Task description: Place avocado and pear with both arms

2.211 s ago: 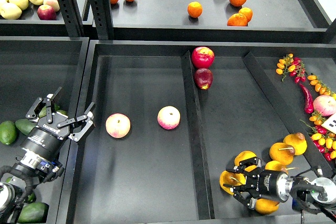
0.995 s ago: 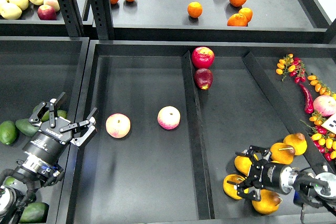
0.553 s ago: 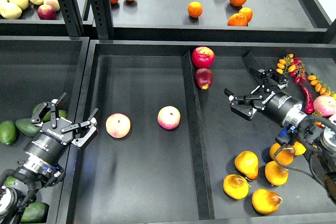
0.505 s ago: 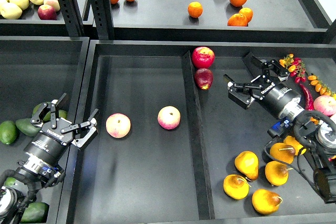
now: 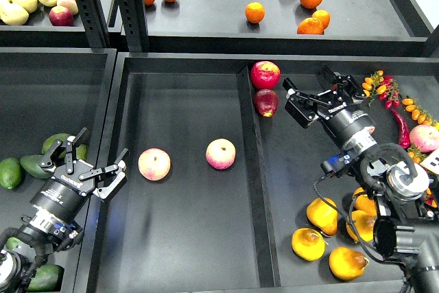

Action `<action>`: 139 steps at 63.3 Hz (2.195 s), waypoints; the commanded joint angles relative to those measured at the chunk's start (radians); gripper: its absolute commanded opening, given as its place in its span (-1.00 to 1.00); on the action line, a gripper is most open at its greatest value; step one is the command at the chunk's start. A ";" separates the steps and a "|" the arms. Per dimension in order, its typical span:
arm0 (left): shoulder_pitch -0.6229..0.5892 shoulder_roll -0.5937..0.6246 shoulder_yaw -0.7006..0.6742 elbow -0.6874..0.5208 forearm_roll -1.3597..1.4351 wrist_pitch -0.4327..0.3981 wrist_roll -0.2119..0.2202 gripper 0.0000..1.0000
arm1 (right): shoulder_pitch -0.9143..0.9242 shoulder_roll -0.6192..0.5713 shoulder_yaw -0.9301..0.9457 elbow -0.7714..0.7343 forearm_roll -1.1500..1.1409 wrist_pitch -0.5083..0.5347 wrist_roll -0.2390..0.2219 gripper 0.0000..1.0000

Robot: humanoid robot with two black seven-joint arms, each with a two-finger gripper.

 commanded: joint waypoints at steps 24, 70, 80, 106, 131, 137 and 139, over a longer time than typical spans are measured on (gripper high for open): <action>-0.001 0.000 0.025 0.040 0.002 0.000 0.000 0.99 | -0.050 0.001 -0.058 -0.130 -0.086 0.243 0.000 1.00; -0.001 0.000 0.065 0.150 -0.014 0.000 0.000 0.99 | -0.292 0.001 -0.162 -0.049 -0.041 0.354 0.104 1.00; -0.027 0.000 0.067 0.126 -0.014 0.000 0.000 0.99 | -0.292 0.001 -0.162 0.121 -0.024 0.337 0.180 1.00; -0.155 0.000 0.037 -0.068 -0.012 0.000 0.000 0.99 | -0.291 0.001 -0.168 0.190 -0.027 0.228 0.213 1.00; -0.026 0.000 0.044 -0.088 -0.014 0.000 0.000 0.99 | -0.355 0.001 -0.189 0.177 -0.022 0.239 0.214 1.00; -0.011 0.000 0.044 -0.101 -0.014 0.000 0.000 0.99 | -0.395 0.001 -0.188 0.195 -0.022 0.249 0.213 1.00; -0.011 0.000 0.042 -0.106 -0.014 0.000 0.000 0.99 | -0.404 0.001 -0.186 0.198 -0.022 0.254 0.213 1.00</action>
